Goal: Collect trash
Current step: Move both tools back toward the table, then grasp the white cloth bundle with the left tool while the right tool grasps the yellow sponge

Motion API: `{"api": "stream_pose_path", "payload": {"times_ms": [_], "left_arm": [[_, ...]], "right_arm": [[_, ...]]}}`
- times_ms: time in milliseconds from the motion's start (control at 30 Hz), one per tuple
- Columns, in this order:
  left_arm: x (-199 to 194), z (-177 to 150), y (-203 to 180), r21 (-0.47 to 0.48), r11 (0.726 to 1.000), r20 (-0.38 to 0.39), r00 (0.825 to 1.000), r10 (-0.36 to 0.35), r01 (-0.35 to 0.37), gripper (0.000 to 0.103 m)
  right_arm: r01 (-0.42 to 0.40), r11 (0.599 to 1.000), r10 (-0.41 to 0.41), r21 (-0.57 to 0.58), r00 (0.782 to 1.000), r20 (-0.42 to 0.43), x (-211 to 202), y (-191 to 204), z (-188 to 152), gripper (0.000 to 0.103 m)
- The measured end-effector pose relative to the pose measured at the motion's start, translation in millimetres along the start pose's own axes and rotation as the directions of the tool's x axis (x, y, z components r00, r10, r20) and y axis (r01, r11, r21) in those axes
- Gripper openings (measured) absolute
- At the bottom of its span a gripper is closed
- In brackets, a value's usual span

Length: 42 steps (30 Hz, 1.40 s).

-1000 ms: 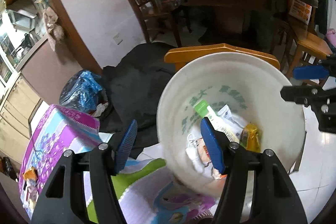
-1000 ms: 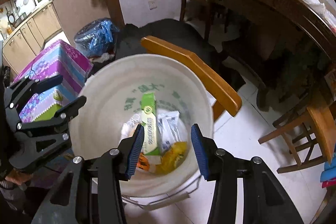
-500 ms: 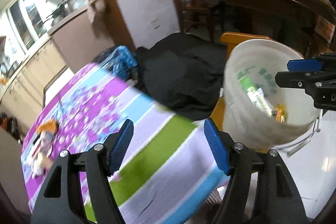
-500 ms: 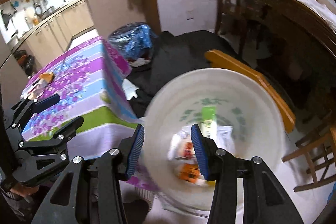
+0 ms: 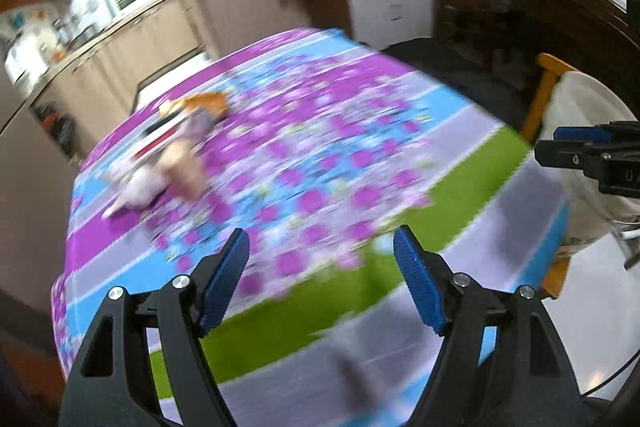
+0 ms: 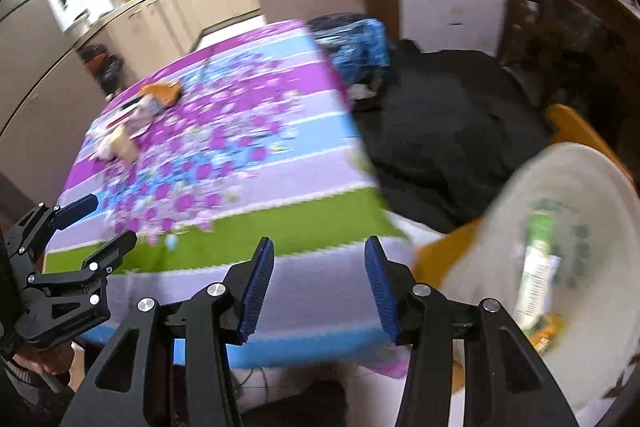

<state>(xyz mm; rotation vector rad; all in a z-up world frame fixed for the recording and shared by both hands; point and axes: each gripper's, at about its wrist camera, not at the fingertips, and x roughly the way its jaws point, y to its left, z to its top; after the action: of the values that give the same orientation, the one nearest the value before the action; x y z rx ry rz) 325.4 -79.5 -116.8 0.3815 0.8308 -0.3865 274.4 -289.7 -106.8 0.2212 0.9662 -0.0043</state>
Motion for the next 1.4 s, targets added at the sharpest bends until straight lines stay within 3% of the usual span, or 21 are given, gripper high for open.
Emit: {"api": "stream_pose_path", "payload": {"times_ms": [167,333,400,533,633,767,967,1033,1100,1133,1167,1200,1233,1267,1300,1333,1400], "left_arm": [[7.7,-19.1,59.9,-0.081,0.994,-0.035,0.997,0.070,-0.072,0.074],[20.1,-28.4,128.2,-0.138,0.982,-0.065,0.990,0.122,-0.130,0.075],[24.9,-27.1,156.9,-0.150,0.980,-0.057,0.991,0.123,-0.131,0.076],[41.5,-20.2,203.2,-0.145,0.980,-0.054,0.990,0.133,-0.140,0.078],[58.8,-12.9,231.7,-0.155,0.985,-0.061,0.996,0.070,-0.079,0.078],[74.5,0.1,240.3,-0.100,0.995,-0.014,1.000,0.004,-0.006,0.078],[94.9,18.6,221.0,0.043,0.997,0.013,0.997,-0.071,0.071,0.084],[99.6,18.8,216.5,0.070,0.992,-0.004,0.995,-0.103,0.103,0.084],[106.0,16.3,215.3,0.079,0.990,-0.033,0.993,-0.114,0.116,0.084],[109.9,13.3,215.4,0.078,0.989,-0.048,0.992,-0.119,0.122,0.084],[109.3,11.4,217.2,0.066,0.989,-0.039,0.990,-0.132,0.134,0.076],[108.4,9.5,218.8,0.050,0.983,-0.040,0.984,-0.176,0.178,0.061],[106.2,8.1,218.9,0.042,0.979,-0.036,0.980,-0.198,0.199,0.054],[104.7,6.6,218.5,0.040,0.978,-0.033,0.979,-0.202,0.203,0.038],[101.3,4.8,215.4,0.044,0.977,-0.026,0.978,-0.208,0.209,0.013],[99.1,2.7,212.1,0.046,0.977,-0.024,0.978,-0.209,0.210,0.005],[91.9,-4.5,206.1,0.027,0.976,-0.025,0.976,-0.217,0.218,0.003]], "right_arm": [[-0.090,0.989,0.089,-0.116,0.996,-0.015,37.3,64.7,11.5,0.052],[-0.163,0.951,0.166,-0.262,0.986,-0.009,69.5,130.7,30.2,0.057],[-0.178,0.934,0.187,-0.310,0.982,0.001,77.8,149.6,38.2,0.069],[-0.231,0.896,0.248,-0.380,0.969,-0.006,97.6,184.8,60.7,0.077],[-0.256,0.875,0.277,-0.411,0.961,-0.009,116.6,205.8,80.5,0.083],[-0.293,0.855,0.303,-0.427,0.952,-0.047,139.2,221.4,97.2,0.085],[-0.307,0.818,0.317,-0.486,0.946,-0.064,161.3,237.5,113.2,0.084],[-0.317,0.803,0.327,-0.505,0.942,-0.072,167.3,241.3,114.3,0.078],[-0.323,0.793,0.328,-0.517,0.941,-0.084,173.9,243.9,113.1,0.063],[-0.322,0.790,0.331,-0.522,0.940,-0.079,175.2,245.0,113.2,0.062],[-0.332,0.785,0.342,-0.522,0.936,-0.082,175.1,242.8,112.4,0.057],[-0.343,0.781,0.351,-0.522,0.932,-0.088,175.7,243.2,112.6,0.039],[-0.353,0.779,0.359,-0.518,0.929,-0.092,175.9,243.6,112.1,0.035],[-0.354,0.782,0.361,-0.513,0.928,-0.091,175.6,242.5,111.0,0.035],[-0.355,0.786,0.363,-0.507,0.928,-0.087,174.4,241.1,110.3,0.034],[-0.357,0.788,0.365,-0.501,0.927,-0.086,173.1,239.9,108.8,0.034],[-0.362,0.796,0.374,-0.485,0.924,-0.076,166.7,233.4,102.6,0.033]]}}
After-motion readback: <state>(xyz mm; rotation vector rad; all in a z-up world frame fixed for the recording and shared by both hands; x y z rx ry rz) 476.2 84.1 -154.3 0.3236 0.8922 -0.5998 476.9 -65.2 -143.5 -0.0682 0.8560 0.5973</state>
